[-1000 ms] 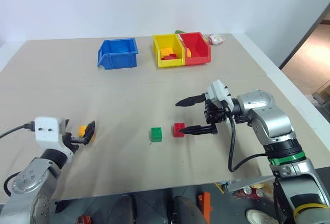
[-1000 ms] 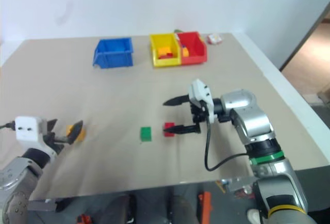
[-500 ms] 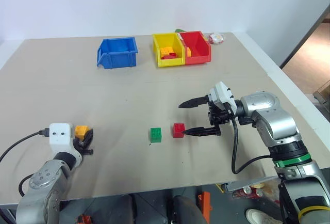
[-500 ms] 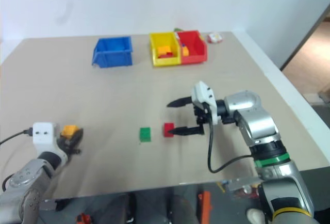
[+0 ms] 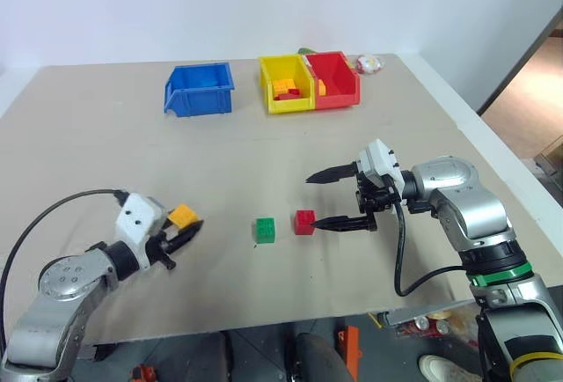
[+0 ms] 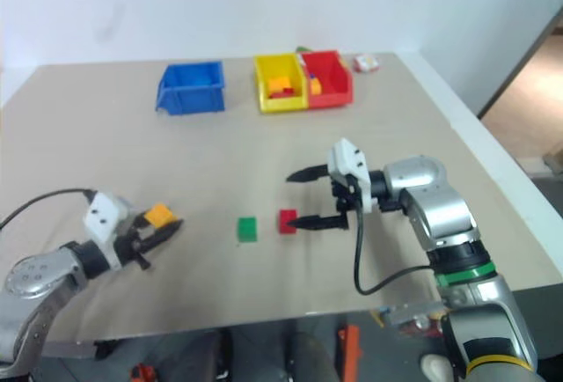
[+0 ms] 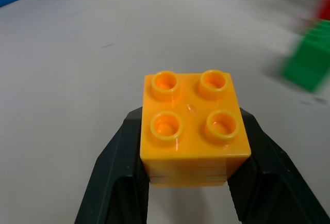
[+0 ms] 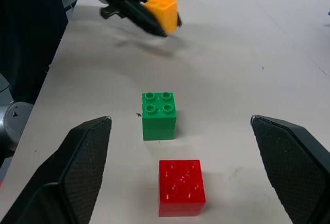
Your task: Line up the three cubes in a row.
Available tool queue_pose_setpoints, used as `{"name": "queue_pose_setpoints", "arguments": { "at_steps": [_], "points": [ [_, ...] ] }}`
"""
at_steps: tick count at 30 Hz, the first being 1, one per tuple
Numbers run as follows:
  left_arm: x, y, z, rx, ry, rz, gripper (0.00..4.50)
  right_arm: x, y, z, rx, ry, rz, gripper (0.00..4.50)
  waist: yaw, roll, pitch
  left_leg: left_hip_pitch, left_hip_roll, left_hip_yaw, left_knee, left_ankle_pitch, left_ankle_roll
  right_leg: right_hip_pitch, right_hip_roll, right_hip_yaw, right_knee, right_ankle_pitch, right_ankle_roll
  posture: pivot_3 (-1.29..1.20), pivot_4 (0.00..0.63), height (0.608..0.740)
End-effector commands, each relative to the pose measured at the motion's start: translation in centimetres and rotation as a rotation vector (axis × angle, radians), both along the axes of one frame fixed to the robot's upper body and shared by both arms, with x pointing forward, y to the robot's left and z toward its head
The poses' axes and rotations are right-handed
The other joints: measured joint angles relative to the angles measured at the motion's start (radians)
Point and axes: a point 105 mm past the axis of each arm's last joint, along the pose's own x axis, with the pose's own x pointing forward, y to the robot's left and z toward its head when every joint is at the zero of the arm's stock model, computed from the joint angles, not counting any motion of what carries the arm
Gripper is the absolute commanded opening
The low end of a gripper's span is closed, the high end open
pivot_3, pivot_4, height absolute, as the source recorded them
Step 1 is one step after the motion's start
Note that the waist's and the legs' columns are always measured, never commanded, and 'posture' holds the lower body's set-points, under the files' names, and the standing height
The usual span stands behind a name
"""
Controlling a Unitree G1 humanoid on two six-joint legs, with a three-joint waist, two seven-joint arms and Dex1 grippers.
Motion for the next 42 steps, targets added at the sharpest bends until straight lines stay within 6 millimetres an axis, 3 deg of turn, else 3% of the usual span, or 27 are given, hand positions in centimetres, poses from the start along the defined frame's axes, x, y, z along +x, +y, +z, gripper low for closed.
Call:
{"name": "queue_pose_setpoints", "arguments": {
  "at_steps": [1, 4, 9, 13, 18, 33, 42],
  "points": [
    [-0.8, -1.2, -0.1, 0.057, 0.012, -0.237, 1.37, 0.0, 0.0, 1.7, 0.008, -0.072, 0.005, 4.5, 0.0, 0.0, 0.0, 0.0, 0.0, 0.0, 0.0, 0.0, 0.0, 0.0, 0.0, 0.0, 0.0, 0.0, 0.0, 0.0, 0.15, 0.74],
    [-0.4, -0.8, -0.5, 0.098, 0.065, -0.381, 1.37, 0.1, 0.0, 1.7, 0.003, -0.076, 0.005, 4.5, 0.001, 0.0, 0.0, -0.001, 0.0, 0.0, -0.001, 0.0, 0.0, -0.002, 0.001, -0.002, 0.0, 0.0, -0.001, 0.0, 0.15, 0.74],
    [1.9, -0.1, -0.5, 0.152, 0.059, -0.464, 1.37, 0.2, 0.0, 1.9, 0.002, -0.082, 0.0, 4.5, 0.001, 0.001, 0.0, -0.002, 0.001, 0.0, -0.001, 0.0, 0.0, -0.002, 0.002, -0.003, 0.0, 0.0, 0.0, 0.0, 0.15, 0.74],
    [2.9, -1.4, -0.2, 0.139, 0.041, -0.532, 1.37, 0.0, 0.1, 2.2, 0.02, -0.062, -0.002, 4.5, 0.0, 0.001, 0.0, -0.003, 0.0, 0.001, 0.0, 0.0, 0.0, -0.002, 0.003, -0.002, 0.0, 0.001, 0.006, 0.0, 0.15, 0.74],
    [2.5, -2.7, -0.5, 0.136, 0.043, -0.601, 1.37, -0.2, 0.2, 1.8, 0.012, -0.054, -0.002, 4.5, 0.0, 0.001, 0.0, -0.004, -0.001, 0.0, 0.0, -0.001, 0.001, -0.003, 0.004, -0.001, 0.0, 0.0, 0.008, 0.0, 0.15, 0.74],
    [3.3, -3.4, -1.2, 0.16, 0.034, -0.628, 1.37, 0.0, 0.1, 1.6, 0.022, -0.033, -0.032, 4.5, 0.0, 0.001, 0.0, -0.004, 0.0, 0.0, 0.001, -0.001, 0.0, -0.002, 0.005, -0.001, 0.002, 0.001, 0.008, 0.0, 0.15, 0.74],
    [2.8, -3.9, -2.3, 0.212, 0.049, -0.677, 1.37, 0.0, 0.0, 1.4, 0.024, -0.024, -0.046, 4.5, 0.0, 0.001, 0.0, -0.004, 0.0, -0.001, 0.001, -0.001, 0.0, -0.002, 0.006, -0.001, 0.002, 0.001, 0.008, 0.0, 0.15, 0.74]
  ]
}}
